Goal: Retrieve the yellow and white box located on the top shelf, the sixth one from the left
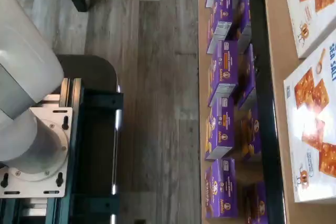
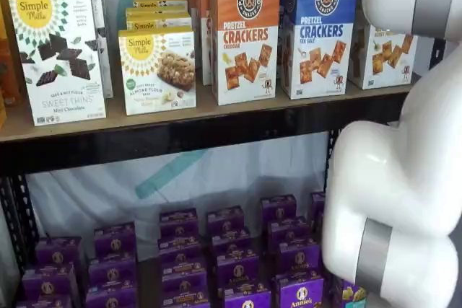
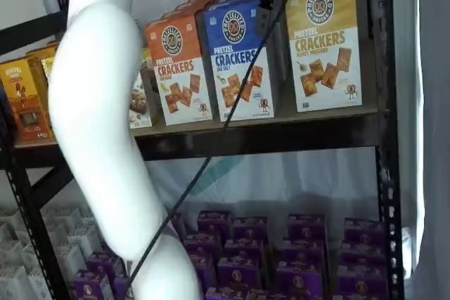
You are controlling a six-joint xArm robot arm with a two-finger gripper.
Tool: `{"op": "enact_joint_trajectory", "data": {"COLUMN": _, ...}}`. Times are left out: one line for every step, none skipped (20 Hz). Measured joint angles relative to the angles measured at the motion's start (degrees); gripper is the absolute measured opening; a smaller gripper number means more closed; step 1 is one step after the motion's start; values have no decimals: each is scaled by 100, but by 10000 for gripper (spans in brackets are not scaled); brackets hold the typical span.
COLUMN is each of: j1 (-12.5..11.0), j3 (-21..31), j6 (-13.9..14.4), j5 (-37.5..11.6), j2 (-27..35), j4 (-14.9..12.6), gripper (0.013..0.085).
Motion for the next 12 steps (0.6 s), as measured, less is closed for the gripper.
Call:
{"op": "enact_joint_trajectory", "data": {"j1": 29, "j3": 96, "j6": -14, "j5": -123, "j2": -78, "j4": -56, "gripper": 850}}
{"op": "enact_joint_trajectory", "data": {"j1": 157, "j3": 498, "j6": -54, "j5": -582, "j2": -394, "j4": -252, "gripper": 850}}
{"op": "enact_joint_trajectory", "data": {"j1": 247, "j3": 788, "j6": -67, "j5": -885, "j2": -634, "j4": -377, "gripper": 850}}
{"op": "enact_joint_trajectory", "data": {"j1": 295, "j3": 958, "j6": -62, "j5": -1023, "j2": -757, "j4": -426, "gripper": 850}}
{"op": "enact_joint_trajectory", "data": {"j1": 322, "j3": 1079, "j6": -51, "j5": -1103, "j2": -843, "j4": -443, "gripper": 850}}
{"op": "enact_joint_trajectory", "data": {"j1": 344, "j3": 1213, "j6": -37, "j5": -1179, "j2": -936, "j4": -442, "gripper": 850}}
{"op": "enact_joint_trajectory", "data": {"j1": 349, "j3": 1286, "j6": -32, "j5": -1224, "j2": -990, "j4": -428, "gripper": 850}}
{"op": "enact_joint_trajectory", "data": {"j1": 350, "j3": 1359, "j6": -29, "j5": -1268, "j2": -1044, "j4": -410, "gripper": 850}}
{"op": "enact_joint_trajectory", "data": {"j1": 345, "j3": 1410, "j6": -29, "j5": -1301, "j2": -1082, "j4": -387, "gripper": 850}}
{"op": "enact_joint_trajectory", "data": {"j1": 330, "j3": 1448, "j6": -30, "j5": -1329, "j2": -1111, "j4": -355, "gripper": 850}}
{"op": "enact_joint_trajectory", "data": {"j1": 303, "j3": 1490, "j6": -37, "j5": -1370, "j2": -1140, "j4": -304, "gripper": 850}}
{"op": "enact_joint_trajectory", "data": {"j1": 277, "j3": 1519, "j6": -45, "j5": -1413, "j2": -1171, "j4": -255, "gripper": 850}}
